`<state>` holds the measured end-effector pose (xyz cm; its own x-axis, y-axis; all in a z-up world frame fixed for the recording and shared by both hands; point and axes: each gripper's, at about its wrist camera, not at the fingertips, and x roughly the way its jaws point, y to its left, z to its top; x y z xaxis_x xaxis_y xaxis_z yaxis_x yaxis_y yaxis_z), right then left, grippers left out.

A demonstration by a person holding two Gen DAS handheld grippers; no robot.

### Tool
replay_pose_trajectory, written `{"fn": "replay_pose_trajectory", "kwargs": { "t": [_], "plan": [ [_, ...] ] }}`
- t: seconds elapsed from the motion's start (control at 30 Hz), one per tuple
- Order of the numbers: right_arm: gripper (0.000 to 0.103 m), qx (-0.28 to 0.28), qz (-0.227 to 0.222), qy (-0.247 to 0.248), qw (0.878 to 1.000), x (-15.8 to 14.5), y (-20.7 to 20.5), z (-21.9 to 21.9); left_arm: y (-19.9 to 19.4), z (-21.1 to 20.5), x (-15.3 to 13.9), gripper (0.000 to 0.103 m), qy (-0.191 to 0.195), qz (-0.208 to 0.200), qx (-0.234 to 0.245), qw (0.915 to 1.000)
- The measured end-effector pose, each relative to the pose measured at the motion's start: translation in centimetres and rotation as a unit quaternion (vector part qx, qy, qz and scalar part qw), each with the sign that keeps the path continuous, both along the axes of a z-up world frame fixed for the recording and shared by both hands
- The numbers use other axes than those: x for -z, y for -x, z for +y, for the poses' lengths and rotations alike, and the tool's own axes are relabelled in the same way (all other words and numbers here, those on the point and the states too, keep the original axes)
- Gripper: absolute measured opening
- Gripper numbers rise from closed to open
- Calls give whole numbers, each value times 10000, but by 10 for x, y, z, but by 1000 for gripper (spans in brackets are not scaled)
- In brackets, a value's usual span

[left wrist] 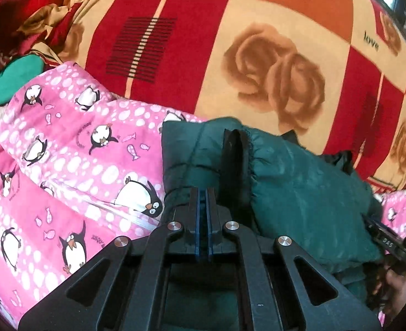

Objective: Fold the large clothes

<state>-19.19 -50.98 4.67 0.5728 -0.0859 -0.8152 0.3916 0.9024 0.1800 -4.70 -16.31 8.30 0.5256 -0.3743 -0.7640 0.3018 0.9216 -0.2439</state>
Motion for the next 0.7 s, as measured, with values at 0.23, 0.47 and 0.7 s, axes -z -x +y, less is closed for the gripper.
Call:
{"fn": "replay_pose_trajectory", "kwargs": {
  "t": [0.23, 0.47, 0.7],
  "plan": [
    [79, 160, -439, -330, 9984, -44, 44, -11, 17, -5, -35, 63, 330, -327, 296, 9985],
    [81, -143, -166, -51, 9997, -37, 68, 17, 24, -40, -31, 70, 174, -470, 520, 9974],
    [83, -218, 287, 400, 9985, 15, 45, 27, 23, -72, 21, 71, -842, -344, 561, 9943]
  ]
}}
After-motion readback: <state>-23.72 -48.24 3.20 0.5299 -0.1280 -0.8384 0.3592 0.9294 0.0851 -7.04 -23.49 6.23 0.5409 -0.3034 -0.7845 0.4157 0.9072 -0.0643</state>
